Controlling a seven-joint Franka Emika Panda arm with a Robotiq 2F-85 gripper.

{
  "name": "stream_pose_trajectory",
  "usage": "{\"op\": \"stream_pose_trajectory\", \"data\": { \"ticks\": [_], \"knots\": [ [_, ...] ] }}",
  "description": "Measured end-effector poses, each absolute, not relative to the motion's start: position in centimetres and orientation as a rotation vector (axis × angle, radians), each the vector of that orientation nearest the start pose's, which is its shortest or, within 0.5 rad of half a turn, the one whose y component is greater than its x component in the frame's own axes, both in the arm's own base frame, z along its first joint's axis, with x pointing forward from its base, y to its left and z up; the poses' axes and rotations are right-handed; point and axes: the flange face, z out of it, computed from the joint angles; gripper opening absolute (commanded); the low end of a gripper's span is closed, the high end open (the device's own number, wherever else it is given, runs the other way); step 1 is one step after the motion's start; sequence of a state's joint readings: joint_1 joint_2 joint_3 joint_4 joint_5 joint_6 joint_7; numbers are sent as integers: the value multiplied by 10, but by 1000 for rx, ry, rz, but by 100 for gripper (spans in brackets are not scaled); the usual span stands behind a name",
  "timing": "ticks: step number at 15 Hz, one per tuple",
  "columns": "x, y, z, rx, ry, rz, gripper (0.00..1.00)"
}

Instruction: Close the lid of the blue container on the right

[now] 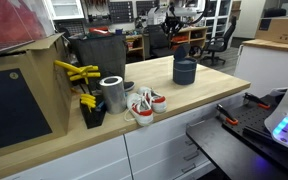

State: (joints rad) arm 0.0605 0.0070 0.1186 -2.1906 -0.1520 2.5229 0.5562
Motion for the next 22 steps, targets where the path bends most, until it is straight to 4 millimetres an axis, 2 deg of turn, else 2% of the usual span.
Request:
{"op": "stream_pose_trajectory", "data": {
  "ticks": [4, 7, 12, 15, 19, 22],
  "knots": [
    [554, 94, 410, -3084, 393, -531, 0],
    [557, 81, 398, -3124, 389, -505, 0],
    [553, 57, 371, -3207, 365, -347, 0],
    [544, 51, 363, -3261, 288, -202, 0],
    [528, 47, 367, -3306, 144, -12, 0],
    [516, 44, 374, -3328, 83, 51, 0]
  ]
}}
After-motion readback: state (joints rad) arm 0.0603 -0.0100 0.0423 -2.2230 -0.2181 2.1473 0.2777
